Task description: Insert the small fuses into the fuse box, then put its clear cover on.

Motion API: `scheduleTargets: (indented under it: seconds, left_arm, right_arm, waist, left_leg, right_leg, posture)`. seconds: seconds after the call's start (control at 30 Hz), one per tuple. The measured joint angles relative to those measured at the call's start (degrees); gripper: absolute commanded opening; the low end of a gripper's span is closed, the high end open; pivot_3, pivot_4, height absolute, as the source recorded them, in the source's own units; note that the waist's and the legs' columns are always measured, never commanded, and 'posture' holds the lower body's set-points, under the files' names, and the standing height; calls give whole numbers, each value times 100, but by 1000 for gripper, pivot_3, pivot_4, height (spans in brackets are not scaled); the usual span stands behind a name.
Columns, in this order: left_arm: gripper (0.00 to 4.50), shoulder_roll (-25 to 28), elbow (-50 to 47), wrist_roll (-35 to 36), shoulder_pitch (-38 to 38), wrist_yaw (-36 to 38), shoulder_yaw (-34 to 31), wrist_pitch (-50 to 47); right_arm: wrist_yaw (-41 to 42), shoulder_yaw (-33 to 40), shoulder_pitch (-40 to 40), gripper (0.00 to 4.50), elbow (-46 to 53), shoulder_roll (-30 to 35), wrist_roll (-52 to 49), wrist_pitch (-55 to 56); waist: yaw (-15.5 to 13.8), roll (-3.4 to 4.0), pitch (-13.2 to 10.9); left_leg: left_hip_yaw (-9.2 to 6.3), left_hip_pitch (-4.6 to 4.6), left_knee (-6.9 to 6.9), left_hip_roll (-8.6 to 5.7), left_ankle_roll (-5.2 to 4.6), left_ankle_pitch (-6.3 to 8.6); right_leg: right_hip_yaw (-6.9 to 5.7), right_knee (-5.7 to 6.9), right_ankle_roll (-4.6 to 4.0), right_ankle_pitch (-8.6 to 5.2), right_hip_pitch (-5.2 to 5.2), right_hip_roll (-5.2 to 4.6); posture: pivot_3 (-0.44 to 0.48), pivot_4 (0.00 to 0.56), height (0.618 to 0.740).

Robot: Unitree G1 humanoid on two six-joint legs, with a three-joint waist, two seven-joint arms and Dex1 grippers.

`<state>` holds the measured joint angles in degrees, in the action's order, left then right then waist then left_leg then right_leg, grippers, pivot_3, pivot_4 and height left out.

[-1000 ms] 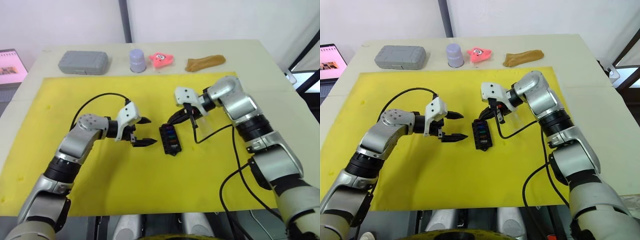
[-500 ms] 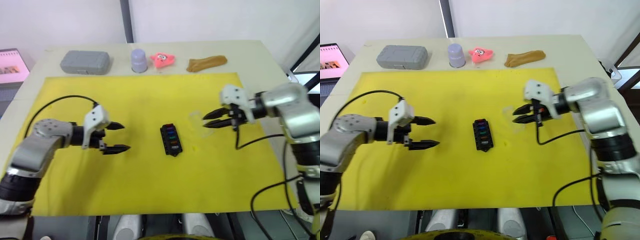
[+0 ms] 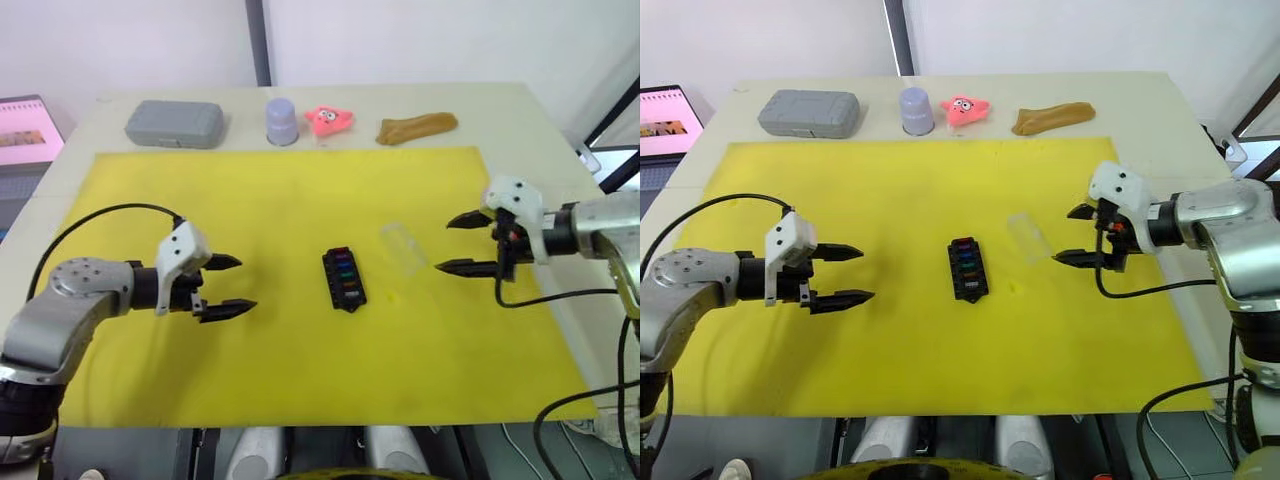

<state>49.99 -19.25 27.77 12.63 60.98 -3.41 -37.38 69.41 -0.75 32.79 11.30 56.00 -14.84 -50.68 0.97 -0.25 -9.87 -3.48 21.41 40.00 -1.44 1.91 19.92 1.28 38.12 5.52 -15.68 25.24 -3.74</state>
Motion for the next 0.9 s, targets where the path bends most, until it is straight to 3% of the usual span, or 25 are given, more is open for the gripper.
scheduleTargets:
  seconds: [0.23, 0.37, 0.57, 0.9]
  left_arm:
    - [4500, -190, -56, -9, 441, -13, 341, 62]
    - [4500, -316, -61, -9, 753, -1, 530, 61]
    - [4500, -510, -186, -10, 916, -108, 775, 35]
    - [4500, -525, -524, 30, 719, -375, 847, -113]
  right_arm:
    - [-1336, -509, 754, 4474, 427, -931, -347, -2677]
    - [-2117, -591, 908, 4474, 419, -1409, -332, -3397]
    - [-3159, -597, 994, 4474, 152, -1918, -104, -3650]
    - [-3716, -746, 959, 4474, -35, -2117, -168, -3658]
  waist:
    - [-29, -1, 0]
    - [-34, -1, 1]
    - [3, -10, 8]
    - [1, -9, 8]
  left_leg:
    - [-2, 8, 1, -7, 6, -3]
    - [-3, 8, 1, -7, 6, -3]
    - [-2, 2, 1, -4, 5, -3]
    - [-1, 4, 0, -5, 4, -3]
  right_leg:
    - [-2, -4, 0, 0, 1, -4]
    - [-3, -3, 0, 0, 2, -3]
    - [-2, 0, 0, 0, 0, 3]
    - [-1, 1, 0, 0, 2, 2]
  posture:
    - [0, 150, 740]
    - [0, 150, 740]
    - [0, 150, 740]
    - [0, 150, 740]
